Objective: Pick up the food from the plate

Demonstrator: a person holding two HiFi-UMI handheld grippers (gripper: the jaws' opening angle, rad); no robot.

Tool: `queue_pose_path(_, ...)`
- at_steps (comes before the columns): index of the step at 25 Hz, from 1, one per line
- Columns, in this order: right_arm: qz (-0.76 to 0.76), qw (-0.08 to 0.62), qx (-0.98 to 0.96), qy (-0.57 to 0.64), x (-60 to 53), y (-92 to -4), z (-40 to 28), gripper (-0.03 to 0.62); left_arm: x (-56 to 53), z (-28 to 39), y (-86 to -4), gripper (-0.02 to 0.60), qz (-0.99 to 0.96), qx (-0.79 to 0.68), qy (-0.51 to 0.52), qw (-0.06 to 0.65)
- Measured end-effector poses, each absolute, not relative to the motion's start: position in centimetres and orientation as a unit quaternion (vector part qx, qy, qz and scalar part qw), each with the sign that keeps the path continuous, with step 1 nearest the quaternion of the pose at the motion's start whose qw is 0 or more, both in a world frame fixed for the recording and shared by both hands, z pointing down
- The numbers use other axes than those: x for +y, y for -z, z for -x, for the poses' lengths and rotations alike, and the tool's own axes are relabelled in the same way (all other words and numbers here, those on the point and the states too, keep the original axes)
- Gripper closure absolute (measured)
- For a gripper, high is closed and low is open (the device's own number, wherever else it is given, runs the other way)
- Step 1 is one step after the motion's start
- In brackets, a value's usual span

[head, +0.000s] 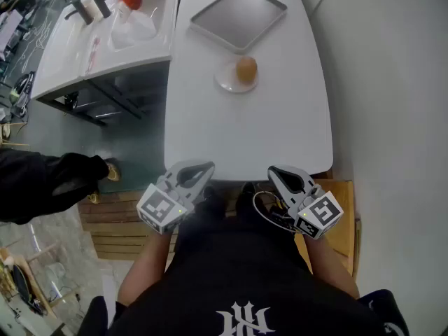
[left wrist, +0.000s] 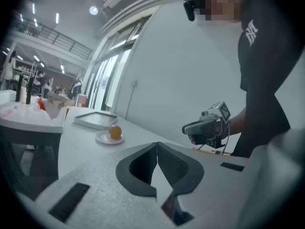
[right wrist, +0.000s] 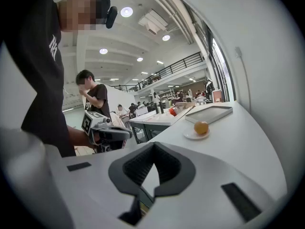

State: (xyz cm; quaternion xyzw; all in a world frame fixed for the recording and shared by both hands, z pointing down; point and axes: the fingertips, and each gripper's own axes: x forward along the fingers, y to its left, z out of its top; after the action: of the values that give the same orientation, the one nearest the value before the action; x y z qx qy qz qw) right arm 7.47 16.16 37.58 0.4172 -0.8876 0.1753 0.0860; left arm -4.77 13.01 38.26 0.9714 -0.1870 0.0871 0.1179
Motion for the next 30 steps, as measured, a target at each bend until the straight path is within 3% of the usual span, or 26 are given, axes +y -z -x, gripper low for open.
queue_pose_path(6,-0.418,0.097,-0.886,-0.175,17.8,-35.7,-5.3,0.594,16.3,6.5,-37.8,0.578,-0.975,-0.152,-0.102,0.128)
queue_pose_path(10,-0.453,0.096,-0.867,-0.182,18.9,-35.8,-5.3,0.594,16.9,7.3,-38.4,0.578,-0.972,-0.135,-0.065,0.184)
queue_pose_path(30,-0.529,0.128,-0.827,-0.141,19.6,-32.3,-8.1,0.594,15.5,6.5,-39.6,0.578,-0.983,-0.097,-0.069,0.142)
